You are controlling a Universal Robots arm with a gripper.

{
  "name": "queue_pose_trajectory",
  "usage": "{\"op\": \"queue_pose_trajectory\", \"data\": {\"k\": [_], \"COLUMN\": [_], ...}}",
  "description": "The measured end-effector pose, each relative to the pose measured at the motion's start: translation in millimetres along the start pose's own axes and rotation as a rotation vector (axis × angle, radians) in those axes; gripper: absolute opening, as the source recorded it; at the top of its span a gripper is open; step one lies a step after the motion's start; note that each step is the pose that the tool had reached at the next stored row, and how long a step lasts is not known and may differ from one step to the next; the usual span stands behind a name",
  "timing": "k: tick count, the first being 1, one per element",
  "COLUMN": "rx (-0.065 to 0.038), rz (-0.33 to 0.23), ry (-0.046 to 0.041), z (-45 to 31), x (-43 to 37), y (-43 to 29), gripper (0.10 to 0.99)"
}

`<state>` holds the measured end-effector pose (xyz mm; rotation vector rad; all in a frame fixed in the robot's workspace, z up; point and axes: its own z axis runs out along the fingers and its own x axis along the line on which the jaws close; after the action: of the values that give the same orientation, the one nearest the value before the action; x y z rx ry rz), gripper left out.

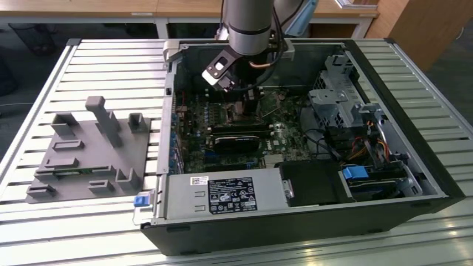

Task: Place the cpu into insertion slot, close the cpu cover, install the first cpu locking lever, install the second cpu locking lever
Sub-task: 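Place the cpu into insertion slot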

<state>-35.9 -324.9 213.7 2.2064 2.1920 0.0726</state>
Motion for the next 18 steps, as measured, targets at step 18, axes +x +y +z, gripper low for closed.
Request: {"op": "queue_pose_trajectory", "data": {"k": [18], "rx": [0.0], "rz": [-0.001], "ry": [-0.011], "z": [16.9], "x": [2.6], "y": [-1.0], "gripper": [0.541]}}
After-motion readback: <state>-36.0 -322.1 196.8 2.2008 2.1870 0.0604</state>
